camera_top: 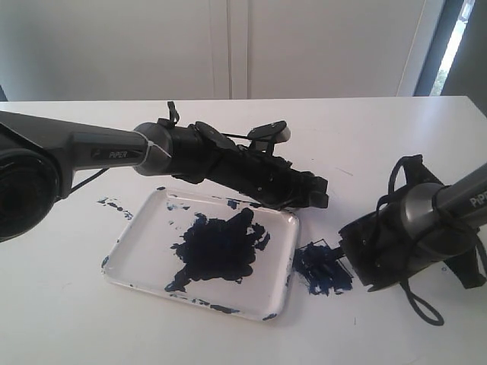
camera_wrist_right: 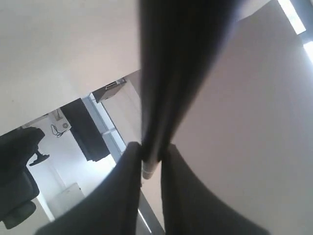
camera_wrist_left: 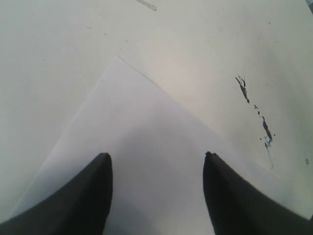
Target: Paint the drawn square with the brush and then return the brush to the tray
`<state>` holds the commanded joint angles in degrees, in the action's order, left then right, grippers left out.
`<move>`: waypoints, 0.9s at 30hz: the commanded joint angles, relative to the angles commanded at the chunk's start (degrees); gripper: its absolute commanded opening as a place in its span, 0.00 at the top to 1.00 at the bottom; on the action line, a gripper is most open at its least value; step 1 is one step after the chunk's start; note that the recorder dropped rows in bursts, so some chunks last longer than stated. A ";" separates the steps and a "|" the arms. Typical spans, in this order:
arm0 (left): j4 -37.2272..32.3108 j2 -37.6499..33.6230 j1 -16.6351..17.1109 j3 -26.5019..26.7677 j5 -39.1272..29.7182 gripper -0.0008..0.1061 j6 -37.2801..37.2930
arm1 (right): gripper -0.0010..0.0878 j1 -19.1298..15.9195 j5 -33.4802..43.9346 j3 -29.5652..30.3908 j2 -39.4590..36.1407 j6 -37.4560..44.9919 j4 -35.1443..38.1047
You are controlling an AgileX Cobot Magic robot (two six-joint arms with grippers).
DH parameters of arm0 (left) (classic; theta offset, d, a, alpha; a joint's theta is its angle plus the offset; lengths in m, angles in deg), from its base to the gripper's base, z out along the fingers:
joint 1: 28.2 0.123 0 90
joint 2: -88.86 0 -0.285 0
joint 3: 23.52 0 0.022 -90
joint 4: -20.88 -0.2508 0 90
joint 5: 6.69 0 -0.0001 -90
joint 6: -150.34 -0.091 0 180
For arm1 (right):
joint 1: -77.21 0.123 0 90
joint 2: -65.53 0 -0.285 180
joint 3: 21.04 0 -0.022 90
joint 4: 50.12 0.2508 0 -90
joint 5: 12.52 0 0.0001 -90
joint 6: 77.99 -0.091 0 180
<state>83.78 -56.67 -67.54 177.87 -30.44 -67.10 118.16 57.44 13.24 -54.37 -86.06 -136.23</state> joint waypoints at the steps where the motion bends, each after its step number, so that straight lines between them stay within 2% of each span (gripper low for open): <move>1: 0.00 0.00 0.00 0.00 0.00 0.43 0.00 | 0.99 0.00 0.00 0.00 -0.93 -0.13 0.42; 10: 0.00 0.00 0.00 0.00 0.11 0.43 -0.24 | 0.99 0.36 0.00 0.19 -2.61 -1.27 3.81; 14: 0.00 0.00 0.00 0.12 0.11 0.43 -0.23 | 0.99 2.88 0.00 0.54 -1.48 -0.91 5.51; 19: 0.00 0.00 0.00 0.11 0.00 0.43 -0.23 | 0.99 5.30 0.00 3.44 -1.26 0.39 6.23; 27: 0.00 0.00 0.00 0.11 0.00 0.43 0.02 | 0.99 5.29 0.00 7.21 -0.75 0.20 9.01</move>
<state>83.78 -56.67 -67.54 177.98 -30.44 -67.08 123.45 57.44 20.45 -55.13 -85.86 -127.22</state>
